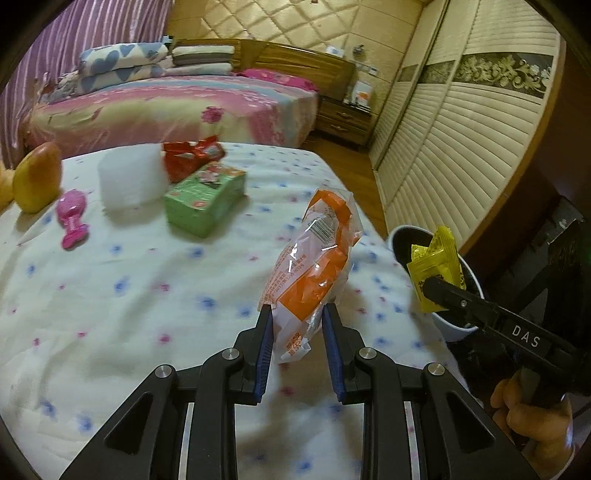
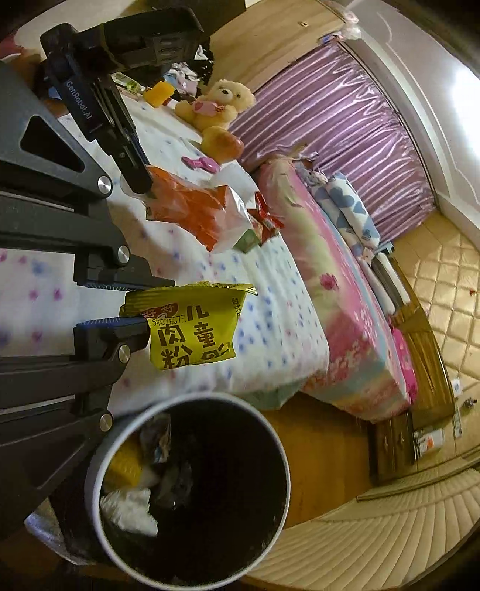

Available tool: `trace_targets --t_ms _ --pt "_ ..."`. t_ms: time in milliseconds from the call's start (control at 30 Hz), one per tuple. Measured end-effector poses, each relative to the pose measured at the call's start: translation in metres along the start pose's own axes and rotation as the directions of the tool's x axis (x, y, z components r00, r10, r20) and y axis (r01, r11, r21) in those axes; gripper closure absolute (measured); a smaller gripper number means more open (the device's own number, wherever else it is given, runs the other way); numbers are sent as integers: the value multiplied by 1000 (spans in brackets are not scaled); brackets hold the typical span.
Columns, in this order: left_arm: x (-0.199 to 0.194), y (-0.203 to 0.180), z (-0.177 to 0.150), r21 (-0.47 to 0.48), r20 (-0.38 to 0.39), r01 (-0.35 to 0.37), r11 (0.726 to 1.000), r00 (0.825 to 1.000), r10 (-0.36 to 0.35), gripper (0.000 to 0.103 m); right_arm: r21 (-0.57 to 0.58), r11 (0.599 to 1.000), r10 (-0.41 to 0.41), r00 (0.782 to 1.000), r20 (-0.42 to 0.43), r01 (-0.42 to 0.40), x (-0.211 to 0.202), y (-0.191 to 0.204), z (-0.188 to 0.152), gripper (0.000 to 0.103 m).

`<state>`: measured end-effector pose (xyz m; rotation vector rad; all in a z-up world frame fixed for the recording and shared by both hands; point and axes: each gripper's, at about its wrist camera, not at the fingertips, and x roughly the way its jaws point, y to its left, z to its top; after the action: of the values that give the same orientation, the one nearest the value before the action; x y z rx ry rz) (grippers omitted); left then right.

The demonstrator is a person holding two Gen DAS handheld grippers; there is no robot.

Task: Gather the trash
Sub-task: 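Carry the orange-printed bag and yellow packet over the bin with both grippers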

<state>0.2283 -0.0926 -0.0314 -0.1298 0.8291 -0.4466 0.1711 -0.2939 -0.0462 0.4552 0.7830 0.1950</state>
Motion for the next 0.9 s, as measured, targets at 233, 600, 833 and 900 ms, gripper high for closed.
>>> trace_targets --t_ms 233,600,833,900 --pt "11 -25 2 42 -7 28 999 1000 -28 78 39 999 -36 999 23 35 -17 -26 0 92" --pt "33 -58 9 100 -22 55 993 998 -53 78 97 991 -96 994 45 91 -33 -62 2 92" --pt "48 -77 15 132 -28 65 989 998 -62 78 119 986 -122 991 45 116 -38 -79 3 92" --pt "54 -81 18 142 -32 67 988 998 -63 78 125 985 -129 991 43 122 -38 -83 3 92"
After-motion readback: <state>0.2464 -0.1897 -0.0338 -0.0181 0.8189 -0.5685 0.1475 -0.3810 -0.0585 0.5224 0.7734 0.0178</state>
